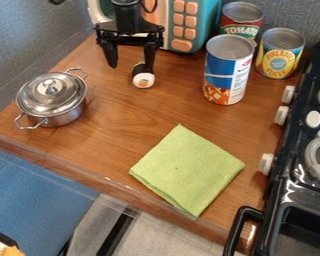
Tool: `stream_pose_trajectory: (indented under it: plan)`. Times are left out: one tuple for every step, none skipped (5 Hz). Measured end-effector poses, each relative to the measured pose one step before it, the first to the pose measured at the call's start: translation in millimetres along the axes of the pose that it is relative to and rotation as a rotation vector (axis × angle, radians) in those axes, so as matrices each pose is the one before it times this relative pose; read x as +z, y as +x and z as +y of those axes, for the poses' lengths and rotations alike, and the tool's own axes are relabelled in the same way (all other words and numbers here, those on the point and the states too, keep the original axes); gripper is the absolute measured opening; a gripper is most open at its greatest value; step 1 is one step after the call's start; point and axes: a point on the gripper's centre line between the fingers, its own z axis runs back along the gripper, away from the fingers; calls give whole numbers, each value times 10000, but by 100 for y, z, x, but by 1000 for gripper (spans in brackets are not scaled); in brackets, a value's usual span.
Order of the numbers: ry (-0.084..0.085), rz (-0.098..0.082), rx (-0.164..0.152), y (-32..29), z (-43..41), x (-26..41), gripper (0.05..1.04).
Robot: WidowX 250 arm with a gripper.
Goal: Moved the sushi roll above the green napkin
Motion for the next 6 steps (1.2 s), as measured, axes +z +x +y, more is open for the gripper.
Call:
stream_pose_trajectory:
  plan:
    - [24, -23, 765, 102, -123, -964, 1001]
    - [135, 59, 151, -277, -688, -815, 1001]
    - [264, 313, -179, -726, -577, -1333, 947]
    - [-86, 43, -203, -285, -254, 34, 676]
    - [-503, -140, -451, -968, -541, 2534, 548]
    - [-749, -557, -1076, -2717, -1981, 4189, 534]
